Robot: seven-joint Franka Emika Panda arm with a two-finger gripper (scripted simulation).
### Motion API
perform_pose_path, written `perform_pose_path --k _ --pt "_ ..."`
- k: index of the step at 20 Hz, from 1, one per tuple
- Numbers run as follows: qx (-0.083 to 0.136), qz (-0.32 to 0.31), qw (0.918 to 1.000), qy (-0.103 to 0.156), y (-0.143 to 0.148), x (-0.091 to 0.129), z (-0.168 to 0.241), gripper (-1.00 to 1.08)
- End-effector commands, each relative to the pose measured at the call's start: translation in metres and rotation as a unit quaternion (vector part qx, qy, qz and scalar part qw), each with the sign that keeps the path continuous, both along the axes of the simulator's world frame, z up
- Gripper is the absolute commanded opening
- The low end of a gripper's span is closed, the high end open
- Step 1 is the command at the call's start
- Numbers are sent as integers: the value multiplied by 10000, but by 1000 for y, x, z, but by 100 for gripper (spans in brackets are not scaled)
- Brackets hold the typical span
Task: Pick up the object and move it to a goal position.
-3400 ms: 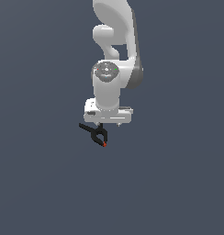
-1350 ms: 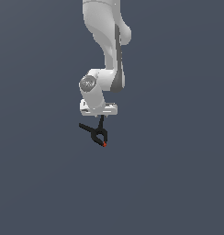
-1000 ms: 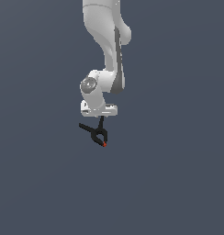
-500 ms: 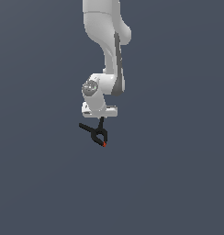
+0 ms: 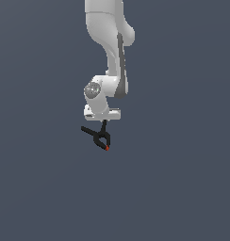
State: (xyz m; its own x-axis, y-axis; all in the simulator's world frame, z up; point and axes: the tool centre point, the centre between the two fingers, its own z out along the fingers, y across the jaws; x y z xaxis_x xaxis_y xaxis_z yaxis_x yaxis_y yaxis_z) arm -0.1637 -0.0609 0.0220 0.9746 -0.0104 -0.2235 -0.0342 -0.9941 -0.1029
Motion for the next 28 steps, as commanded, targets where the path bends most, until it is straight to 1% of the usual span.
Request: perform_pose_path --k 1,6,12,16,28 --pt "0 2 10000 -1 1 1 2 -100" --pt "0 2 10000 -1 3 5 17 -100" --pt "-1 3 10000 1 10 16 51 -100" --pt "-4 4 10000 2 17 26 84 -100" --pt "-7 5 10000 2 40 65 202 -100"
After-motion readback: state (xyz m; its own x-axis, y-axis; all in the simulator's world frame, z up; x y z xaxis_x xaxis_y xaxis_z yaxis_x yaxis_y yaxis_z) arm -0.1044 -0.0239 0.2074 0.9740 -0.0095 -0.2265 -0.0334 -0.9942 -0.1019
